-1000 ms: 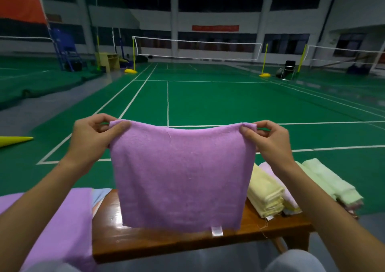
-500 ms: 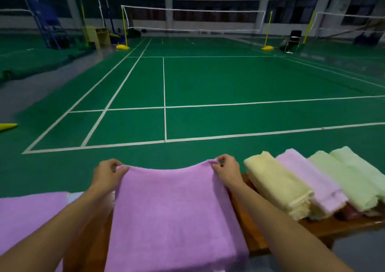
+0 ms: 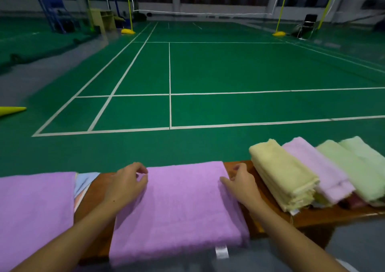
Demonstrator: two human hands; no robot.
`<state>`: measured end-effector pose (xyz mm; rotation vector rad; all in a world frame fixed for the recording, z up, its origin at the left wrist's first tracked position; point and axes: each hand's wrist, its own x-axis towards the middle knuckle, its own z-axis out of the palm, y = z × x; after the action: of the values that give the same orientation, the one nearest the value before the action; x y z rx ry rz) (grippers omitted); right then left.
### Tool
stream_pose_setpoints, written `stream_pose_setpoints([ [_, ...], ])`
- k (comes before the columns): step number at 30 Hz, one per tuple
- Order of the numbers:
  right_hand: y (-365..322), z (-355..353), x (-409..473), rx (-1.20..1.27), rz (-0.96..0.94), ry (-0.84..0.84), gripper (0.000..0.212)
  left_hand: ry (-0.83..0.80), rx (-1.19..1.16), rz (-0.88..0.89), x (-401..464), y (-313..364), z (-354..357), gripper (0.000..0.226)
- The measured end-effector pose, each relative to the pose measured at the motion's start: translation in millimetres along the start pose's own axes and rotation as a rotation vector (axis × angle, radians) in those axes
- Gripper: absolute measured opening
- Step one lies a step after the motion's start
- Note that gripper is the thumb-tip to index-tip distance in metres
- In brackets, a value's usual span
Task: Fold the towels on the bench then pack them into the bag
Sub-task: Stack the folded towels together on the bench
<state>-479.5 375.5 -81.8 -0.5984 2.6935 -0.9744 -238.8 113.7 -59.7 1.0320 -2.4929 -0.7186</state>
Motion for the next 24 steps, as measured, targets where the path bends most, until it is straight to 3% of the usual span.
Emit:
stream_pose_setpoints([
  [7, 0.1, -5.9, -43.2, 0.108, -0.128, -0.027, 0.037, -0.181, -0.106, 0.257, -35.2, 49.4, 19.3, 0.005],
  [11, -11.0, -4.1, -48.4, 0.127, -0.270, -0.071, 0.036, -0.306, -0.053, 0.385, -31.5, 77.7, 37.3, 0.013],
  [15, -24.4, 6.8, -56.3, 0.211, -0.377, -0.238, 0.033, -0.456, 0.077, 0.464, -27.1, 94.7, 51.6, 0.036],
  [18, -33.7, 12.8, -64.3, 0.297, -0.401, -0.355, 0.032, -0.574, 0.121, 0.494, -17.9, 97.0, 51.8, 0.032],
  [21, -34.4, 7.6, -67.8, 0.334, -0.344, -0.446, 0.044, -0.657, 0.066, 0.447, -7.5, 96.6, 47.1, 0.021],
  [24, -24.2, -2.8, -72.6, 0.231, -0.271, -0.457, 0.067, -0.608, 0.107, 0.442, -4.9, 96.7, 45.4, 0.018],
])
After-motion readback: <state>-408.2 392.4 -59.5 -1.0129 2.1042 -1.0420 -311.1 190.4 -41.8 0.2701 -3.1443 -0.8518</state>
